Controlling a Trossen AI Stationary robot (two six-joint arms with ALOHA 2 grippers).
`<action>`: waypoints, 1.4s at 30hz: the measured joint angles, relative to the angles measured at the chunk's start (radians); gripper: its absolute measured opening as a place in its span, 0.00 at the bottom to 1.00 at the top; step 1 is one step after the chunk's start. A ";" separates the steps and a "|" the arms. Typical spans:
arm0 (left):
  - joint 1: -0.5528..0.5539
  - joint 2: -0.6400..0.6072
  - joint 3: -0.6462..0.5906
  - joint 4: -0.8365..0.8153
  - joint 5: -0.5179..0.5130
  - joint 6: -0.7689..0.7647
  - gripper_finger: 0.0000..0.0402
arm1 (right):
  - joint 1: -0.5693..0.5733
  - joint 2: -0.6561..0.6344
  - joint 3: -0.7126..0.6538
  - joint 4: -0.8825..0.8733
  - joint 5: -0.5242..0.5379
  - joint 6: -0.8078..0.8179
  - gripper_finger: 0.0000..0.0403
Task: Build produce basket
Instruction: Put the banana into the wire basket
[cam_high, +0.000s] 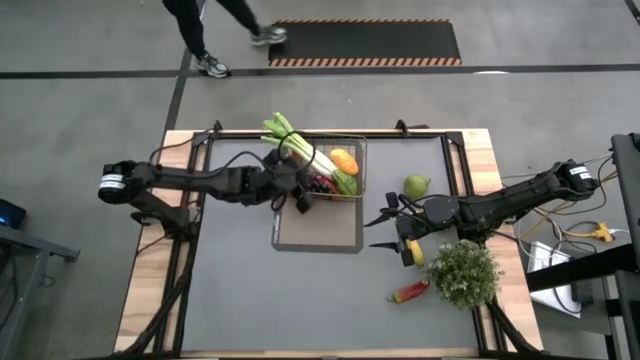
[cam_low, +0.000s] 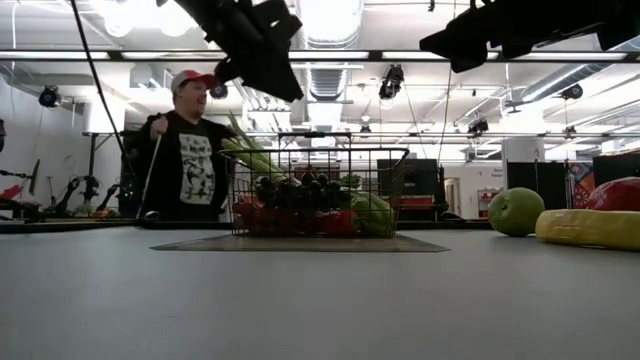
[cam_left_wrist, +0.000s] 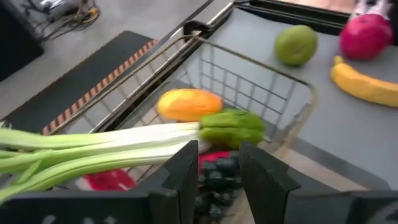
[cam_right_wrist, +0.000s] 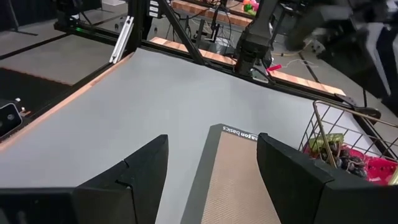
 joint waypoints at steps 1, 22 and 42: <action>-0.009 0.000 0.000 0.002 0.000 0.002 0.25 | 0.000 0.000 0.000 -0.001 0.000 0.000 0.57; -0.130 -0.001 -0.006 0.059 -0.002 0.001 0.25 | 0.000 0.000 0.000 -0.005 0.000 0.007 0.57; -0.220 -0.001 -0.037 0.144 -0.001 0.000 0.25 | 0.000 0.000 0.000 -0.030 0.024 0.054 0.57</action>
